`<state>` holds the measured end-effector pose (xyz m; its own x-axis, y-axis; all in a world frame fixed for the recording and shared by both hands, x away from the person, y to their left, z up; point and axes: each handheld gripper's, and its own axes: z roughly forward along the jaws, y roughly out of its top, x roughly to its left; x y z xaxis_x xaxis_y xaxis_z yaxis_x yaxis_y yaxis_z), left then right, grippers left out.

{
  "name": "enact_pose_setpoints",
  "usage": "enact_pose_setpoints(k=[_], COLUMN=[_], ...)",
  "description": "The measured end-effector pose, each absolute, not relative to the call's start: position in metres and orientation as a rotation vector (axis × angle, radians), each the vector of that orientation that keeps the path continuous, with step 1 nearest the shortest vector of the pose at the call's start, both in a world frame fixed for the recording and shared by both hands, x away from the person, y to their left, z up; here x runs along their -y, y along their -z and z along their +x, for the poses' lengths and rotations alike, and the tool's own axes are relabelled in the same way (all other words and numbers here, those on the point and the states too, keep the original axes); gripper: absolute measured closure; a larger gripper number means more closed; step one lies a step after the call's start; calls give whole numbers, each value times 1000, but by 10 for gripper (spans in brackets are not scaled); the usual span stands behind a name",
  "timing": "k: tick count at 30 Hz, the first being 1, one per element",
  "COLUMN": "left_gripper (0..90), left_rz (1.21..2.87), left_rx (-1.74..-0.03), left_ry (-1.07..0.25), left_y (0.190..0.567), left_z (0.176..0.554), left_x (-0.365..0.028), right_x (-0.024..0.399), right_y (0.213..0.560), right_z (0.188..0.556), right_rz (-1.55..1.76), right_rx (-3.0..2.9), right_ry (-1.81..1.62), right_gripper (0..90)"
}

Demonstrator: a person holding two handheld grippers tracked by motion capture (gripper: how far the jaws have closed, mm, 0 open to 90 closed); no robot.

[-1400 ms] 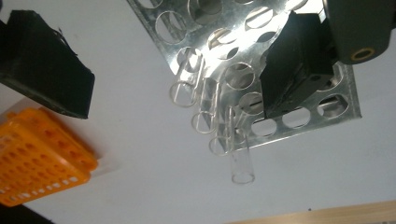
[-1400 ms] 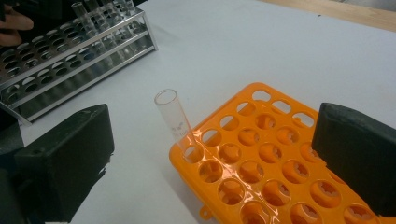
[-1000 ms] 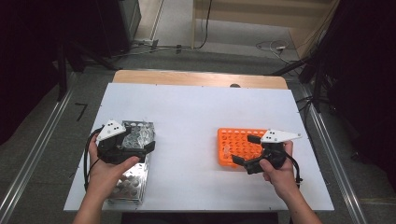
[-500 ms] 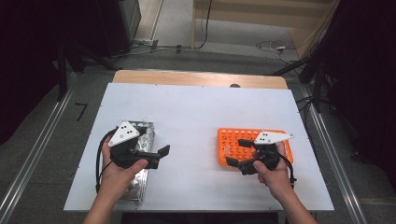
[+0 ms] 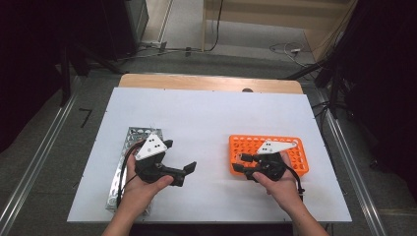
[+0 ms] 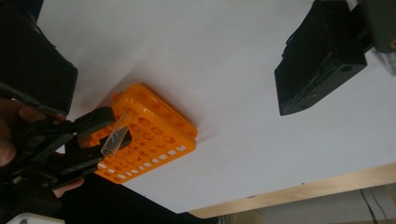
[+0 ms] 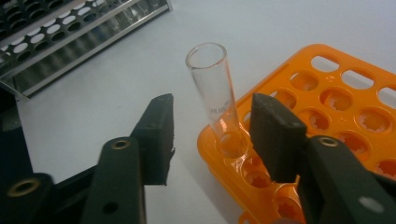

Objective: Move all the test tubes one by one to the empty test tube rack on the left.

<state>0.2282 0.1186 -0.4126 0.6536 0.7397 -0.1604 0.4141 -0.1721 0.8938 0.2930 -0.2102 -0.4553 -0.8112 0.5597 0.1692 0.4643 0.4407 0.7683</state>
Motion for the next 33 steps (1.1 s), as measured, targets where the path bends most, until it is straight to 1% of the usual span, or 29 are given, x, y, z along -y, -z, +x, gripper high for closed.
enact_pose_setpoints(k=[6, 9, 14, 24, 33], left_gripper=[0, 0, 0, 0, 0], left_rz=[1817, 1820, 1827, 1841, 1848], left_rx=[-913, -912, -909, -902, -902], left_ry=[-365, -357, -353, -340, -340], left_y=[415, 417, 418, 420, 421], left_z=[228, 228, 228, 228, 228], left_x=[-111, -109, -107, -104, -102], right_x=[208, 208, 206, 210, 217], right_y=[459, 460, 463, 459, 441], right_z=[293, 291, 290, 289, 283], right_rz=[933, 915, 890, 894, 877], right_rx=[-2551, -2523, -2514, -2488, -2431], right_ry=[-1262, -1231, -1197, -1231, -1298], right_gripper=[594, 665, 718, 736, 737])
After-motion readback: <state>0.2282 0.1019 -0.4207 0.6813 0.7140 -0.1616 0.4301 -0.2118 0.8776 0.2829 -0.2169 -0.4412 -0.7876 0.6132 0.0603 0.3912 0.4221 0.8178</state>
